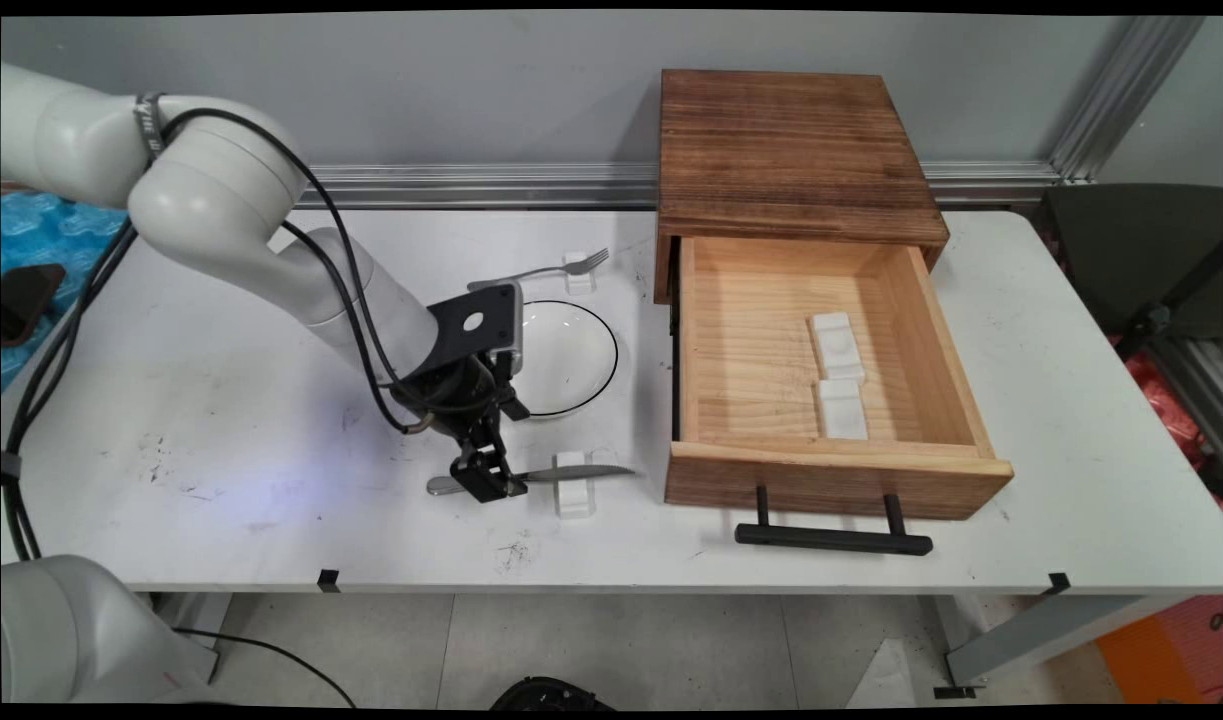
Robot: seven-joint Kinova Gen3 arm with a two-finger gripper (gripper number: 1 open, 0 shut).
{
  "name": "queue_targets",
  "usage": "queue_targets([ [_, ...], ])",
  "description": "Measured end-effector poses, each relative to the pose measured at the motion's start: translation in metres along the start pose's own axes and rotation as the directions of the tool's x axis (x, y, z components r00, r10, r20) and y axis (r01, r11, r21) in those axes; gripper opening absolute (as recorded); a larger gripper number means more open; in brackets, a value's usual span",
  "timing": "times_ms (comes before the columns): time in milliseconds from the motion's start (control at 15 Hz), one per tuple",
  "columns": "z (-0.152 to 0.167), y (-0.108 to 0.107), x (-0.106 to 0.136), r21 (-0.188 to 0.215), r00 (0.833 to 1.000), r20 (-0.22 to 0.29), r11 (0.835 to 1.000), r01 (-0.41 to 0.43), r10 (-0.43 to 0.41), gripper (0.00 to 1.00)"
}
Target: Pick up the knife from the right of the white plate
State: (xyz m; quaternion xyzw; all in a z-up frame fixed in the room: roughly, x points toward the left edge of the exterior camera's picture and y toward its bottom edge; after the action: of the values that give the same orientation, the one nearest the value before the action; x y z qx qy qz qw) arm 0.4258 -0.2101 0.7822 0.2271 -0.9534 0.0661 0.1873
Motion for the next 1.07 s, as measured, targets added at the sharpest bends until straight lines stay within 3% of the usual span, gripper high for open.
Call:
queue_targets([
  [733, 0.013, 0.003, -0.006, -0.009, 1.000, 0.002, 1.000, 0.024, -0.024, 1.00],
  [800, 0.014, 0.003, -0.006, -0.012, 1.000, 0.002, 1.000, 0.024, -0.024, 0.00],
  [1067, 0.016, 0.003, -0.007, -0.022, 1.000, 0.004, 0.999, 0.024, -0.024, 0.00],
])
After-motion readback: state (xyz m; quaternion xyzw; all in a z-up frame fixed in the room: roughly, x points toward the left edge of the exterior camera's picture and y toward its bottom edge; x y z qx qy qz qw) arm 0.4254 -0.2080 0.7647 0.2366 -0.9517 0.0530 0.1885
